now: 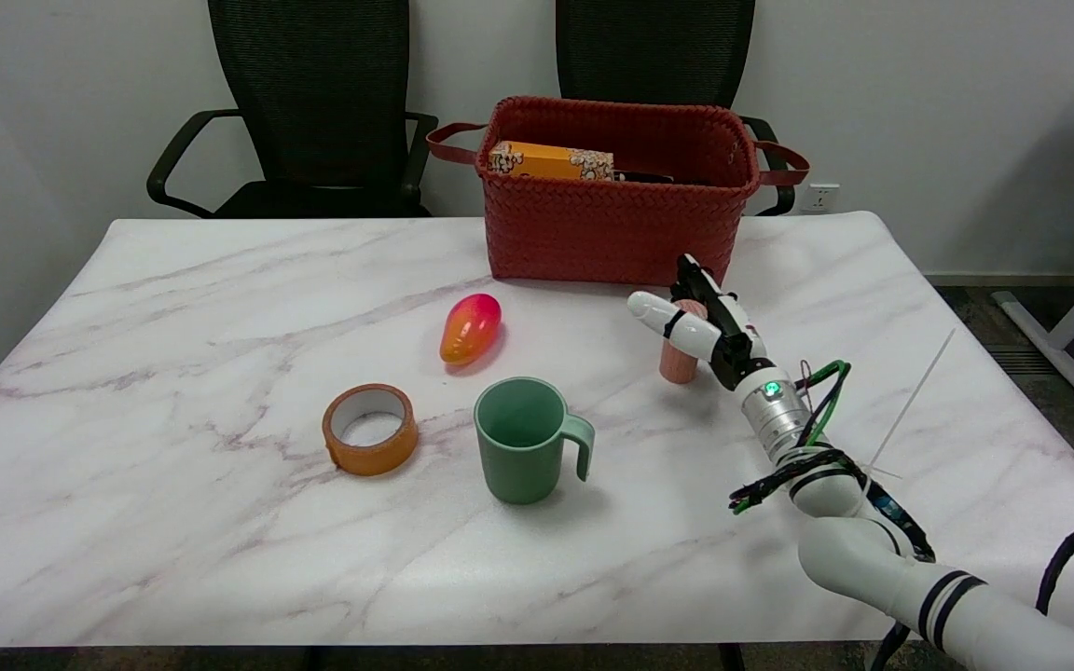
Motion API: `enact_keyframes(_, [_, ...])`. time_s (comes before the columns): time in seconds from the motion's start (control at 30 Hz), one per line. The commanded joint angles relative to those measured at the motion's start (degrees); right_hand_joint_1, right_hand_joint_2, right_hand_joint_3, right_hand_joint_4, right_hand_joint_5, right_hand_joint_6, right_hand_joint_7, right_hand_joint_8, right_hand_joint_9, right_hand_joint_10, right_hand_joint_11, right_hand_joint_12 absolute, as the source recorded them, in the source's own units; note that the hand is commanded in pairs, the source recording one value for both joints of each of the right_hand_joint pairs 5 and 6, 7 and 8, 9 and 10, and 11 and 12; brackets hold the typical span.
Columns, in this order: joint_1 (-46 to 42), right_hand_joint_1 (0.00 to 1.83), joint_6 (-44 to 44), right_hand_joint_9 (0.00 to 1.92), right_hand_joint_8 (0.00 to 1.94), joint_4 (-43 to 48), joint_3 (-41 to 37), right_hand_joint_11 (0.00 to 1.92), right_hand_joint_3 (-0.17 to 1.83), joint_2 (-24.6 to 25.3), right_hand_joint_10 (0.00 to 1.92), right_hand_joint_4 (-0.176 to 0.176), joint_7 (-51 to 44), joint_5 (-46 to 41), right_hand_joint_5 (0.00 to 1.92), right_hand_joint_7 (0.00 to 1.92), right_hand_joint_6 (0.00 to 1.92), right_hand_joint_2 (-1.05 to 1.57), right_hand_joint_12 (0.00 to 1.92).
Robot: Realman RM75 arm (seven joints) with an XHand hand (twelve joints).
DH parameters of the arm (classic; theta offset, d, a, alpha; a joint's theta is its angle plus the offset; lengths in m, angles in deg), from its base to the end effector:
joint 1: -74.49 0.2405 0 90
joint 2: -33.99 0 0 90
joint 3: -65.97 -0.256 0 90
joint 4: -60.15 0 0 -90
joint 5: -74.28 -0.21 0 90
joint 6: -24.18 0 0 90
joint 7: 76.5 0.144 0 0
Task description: Pick up the wooden cylinder.
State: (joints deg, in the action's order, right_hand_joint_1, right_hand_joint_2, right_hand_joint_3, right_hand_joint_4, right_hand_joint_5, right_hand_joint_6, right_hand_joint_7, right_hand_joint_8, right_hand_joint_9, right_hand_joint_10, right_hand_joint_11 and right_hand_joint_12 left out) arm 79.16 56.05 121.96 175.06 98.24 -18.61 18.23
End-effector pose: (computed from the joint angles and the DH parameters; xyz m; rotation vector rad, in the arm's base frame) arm -0.3299 -0.3444 0.3652 1.1486 -0.9679 1.1615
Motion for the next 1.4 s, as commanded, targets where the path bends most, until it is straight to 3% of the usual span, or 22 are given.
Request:
enact_keyframes(0.03, [0.08,0.81,-0.34,0.06,0.00,-0.30,0.14,0.10,-0.09,0.11,0.06,0.000,0.15,0.38,0.00,0.00,0.00,0.70,0.10])
enact_keyframes(0.13, [0.16,0.87,-0.34,0.05,0.00,-0.46,0.15,0.08,-0.17,0.11,0.05,0.000,0.16,0.45,0.00,0.00,0.00,0.64,0.08])
enact_keyframes(0.43, [0.48,1.08,-0.35,0.05,0.00,-0.94,0.70,0.10,-0.17,0.11,0.05,0.000,0.16,-0.03,0.00,0.00,0.00,0.67,0.10])
enact_keyframes(0.97, [0.81,1.11,-0.58,0.10,0.00,-2.13,0.70,0.13,-0.17,0.27,0.10,0.000,0.16,-0.03,0.00,0.00,0.00,0.68,0.13])
enact_keyframes(1.13, [0.81,1.10,-0.50,0.19,0.15,-2.46,0.95,0.20,-0.17,0.27,0.19,0.000,0.16,-1.16,0.00,0.15,0.00,0.69,0.20])
enact_keyframes(1.27, [0.89,1.10,-0.10,0.32,0.38,-2.78,1.34,0.33,-0.17,0.43,0.32,0.000,0.16,-1.89,0.01,0.38,0.01,0.70,0.33])
enact_keyframes(1.4, [0.88,1.10,-0.02,0.45,0.56,-2.94,1.34,0.47,-0.17,0.43,0.45,0.000,0.16,-2.18,0.21,0.56,0.21,0.72,0.47])
